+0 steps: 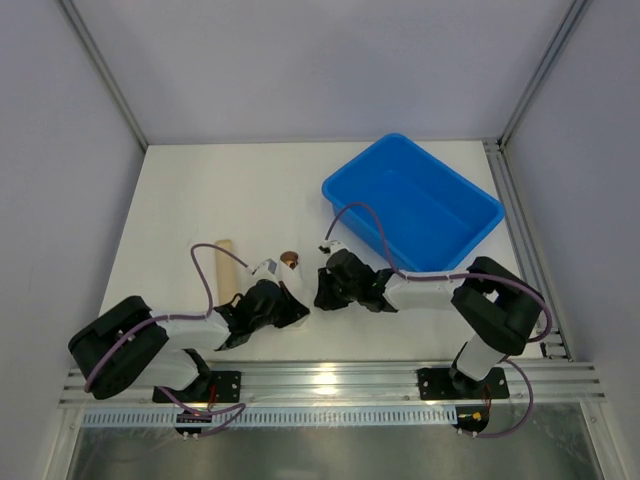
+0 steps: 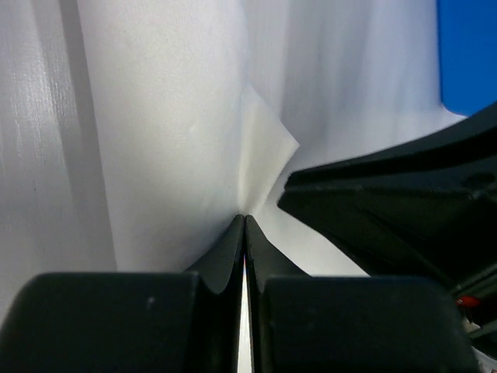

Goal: Place the utensils on the paper napkin and roll it up
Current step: Roll the napkin at the center of the board.

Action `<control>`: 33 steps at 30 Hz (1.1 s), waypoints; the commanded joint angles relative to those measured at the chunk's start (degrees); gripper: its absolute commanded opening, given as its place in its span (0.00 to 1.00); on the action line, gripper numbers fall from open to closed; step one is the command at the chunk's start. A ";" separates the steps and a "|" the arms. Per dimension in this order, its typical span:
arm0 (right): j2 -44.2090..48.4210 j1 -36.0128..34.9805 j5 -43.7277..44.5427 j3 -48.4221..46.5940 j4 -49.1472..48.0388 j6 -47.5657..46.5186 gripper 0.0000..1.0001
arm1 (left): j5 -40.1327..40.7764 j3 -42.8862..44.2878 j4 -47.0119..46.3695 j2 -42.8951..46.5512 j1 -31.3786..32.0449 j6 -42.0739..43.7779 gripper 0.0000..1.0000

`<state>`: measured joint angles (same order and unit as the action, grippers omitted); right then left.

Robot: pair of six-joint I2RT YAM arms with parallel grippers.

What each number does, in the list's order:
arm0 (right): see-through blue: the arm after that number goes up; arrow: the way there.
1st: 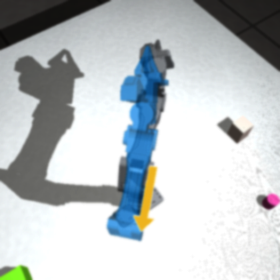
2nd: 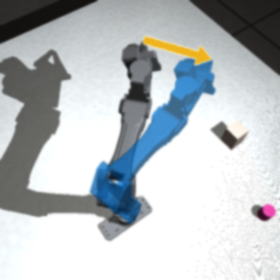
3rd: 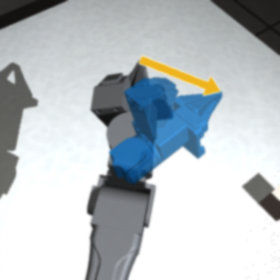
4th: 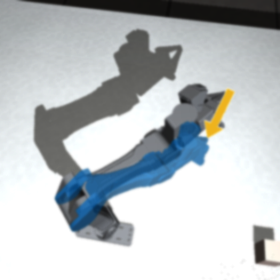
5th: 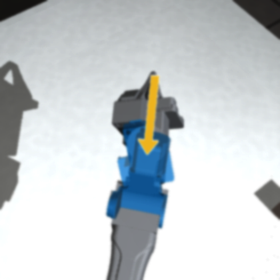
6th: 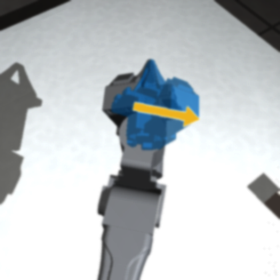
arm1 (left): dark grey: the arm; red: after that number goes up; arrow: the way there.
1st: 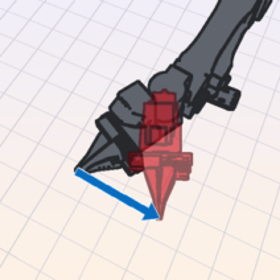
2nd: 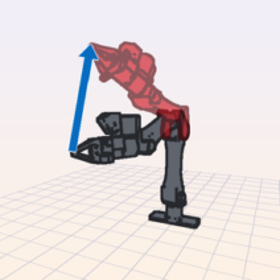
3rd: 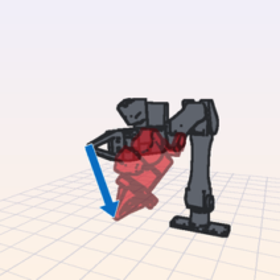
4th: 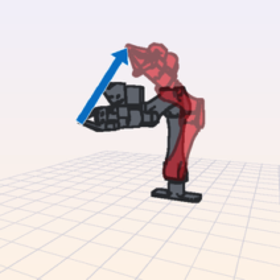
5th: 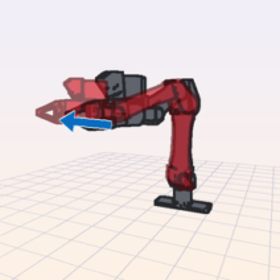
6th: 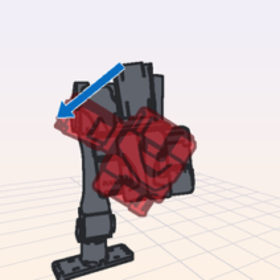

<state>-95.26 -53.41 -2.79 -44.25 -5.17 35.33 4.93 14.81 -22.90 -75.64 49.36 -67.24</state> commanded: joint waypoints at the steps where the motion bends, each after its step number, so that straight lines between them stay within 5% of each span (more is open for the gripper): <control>1: 6.22 0.06 -3.09 4.33 -1.24 2.72 0.23 | 2.45 -0.75 3.65 -1.44 -0.15 0.89 0.00; 10: 11.15 -0.12 -8.99 13.13 -12.84 13.00 0.43 | 2.54 -0.92 3.03 -0.57 -0.15 0.27 0.00; 20: 3.17 -1.52 -12.95 14.54 -25.41 20.82 0.43 | 2.19 -1.98 1.28 -0.04 -0.15 -0.08 0.00; 33: -0.71 -3.28 -8.73 12.70 -24.71 22.50 0.43 | 1.49 -2.06 0.66 0.67 -0.15 0.53 0.00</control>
<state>-94.32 -56.27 -14.02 -30.41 -28.08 57.23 5.13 13.89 -24.01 -75.22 49.36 -68.16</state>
